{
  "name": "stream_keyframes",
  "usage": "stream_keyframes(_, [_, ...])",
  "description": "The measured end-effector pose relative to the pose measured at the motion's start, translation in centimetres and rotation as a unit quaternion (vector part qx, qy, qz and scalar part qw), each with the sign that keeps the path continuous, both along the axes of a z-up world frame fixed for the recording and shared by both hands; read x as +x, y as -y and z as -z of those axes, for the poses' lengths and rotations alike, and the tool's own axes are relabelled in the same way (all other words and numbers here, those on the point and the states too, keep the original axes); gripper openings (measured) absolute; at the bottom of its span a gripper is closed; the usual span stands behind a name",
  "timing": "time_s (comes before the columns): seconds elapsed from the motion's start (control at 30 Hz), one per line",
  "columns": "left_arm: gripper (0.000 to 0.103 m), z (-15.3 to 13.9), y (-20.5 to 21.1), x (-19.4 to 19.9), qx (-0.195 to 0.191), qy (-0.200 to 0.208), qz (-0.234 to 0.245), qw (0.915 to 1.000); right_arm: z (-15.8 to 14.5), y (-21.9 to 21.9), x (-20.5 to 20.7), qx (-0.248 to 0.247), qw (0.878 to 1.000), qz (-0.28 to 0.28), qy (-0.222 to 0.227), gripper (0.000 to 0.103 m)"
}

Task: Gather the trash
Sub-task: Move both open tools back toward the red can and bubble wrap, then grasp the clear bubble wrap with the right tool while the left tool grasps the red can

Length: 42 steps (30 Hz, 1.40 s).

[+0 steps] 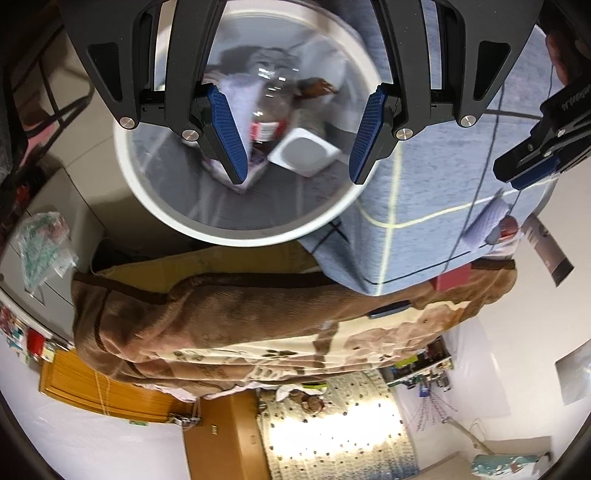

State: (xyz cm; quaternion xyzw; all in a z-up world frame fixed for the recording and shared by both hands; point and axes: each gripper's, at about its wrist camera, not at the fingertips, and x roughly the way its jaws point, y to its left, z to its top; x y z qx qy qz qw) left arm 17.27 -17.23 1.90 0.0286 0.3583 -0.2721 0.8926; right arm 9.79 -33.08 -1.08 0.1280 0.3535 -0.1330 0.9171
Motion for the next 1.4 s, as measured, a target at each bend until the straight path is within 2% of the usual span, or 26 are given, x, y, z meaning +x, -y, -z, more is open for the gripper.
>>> stream_keyframes(0.43, [0.054, -0.3, -11.0, 3.0, 0.001, 0.009, -0.104, 0.9945, -0.2, -6.3, 3.8, -0.001, 0.998, -0.070, 0.007, 0.059])
stream_keyframes(0.67, [0.056, -0.1, -15.9, 5.0, 0.004, 0.011, -0.142, 0.9898, -0.1, -10.2, 6.6, -0.003, 0.994, -0.109, -0.001, 0.059])
stream_keyframes(0.93, [0.057, 0.7, -19.0, 7.9, 0.007, 0.003, -0.149, 0.9888, 0.5, -14.8, 10.5, 0.017, 0.988, -0.155, -0.012, 0.059])
stream_keyframes(1.1, [0.061, 1.4, -19.7, 10.2, 0.008, -0.004, -0.141, 0.9899, 1.7, -17.0, 13.5, 0.034, 0.987, -0.158, -0.021, 0.059])
stream_keyframes(1.2, [0.061, 1.7, -20.4, 11.7, -0.003, -0.012, -0.142, 0.9899, 2.2, -17.6, 14.8, 0.039, 0.986, -0.162, -0.024, 0.059])
stream_keyframes(1.4, [0.061, 1.9, -20.9, 14.4, 0.010, -0.015, -0.144, 0.9894, 2.8, -18.2, 16.7, 0.067, 0.984, -0.167, -0.022, 0.059])
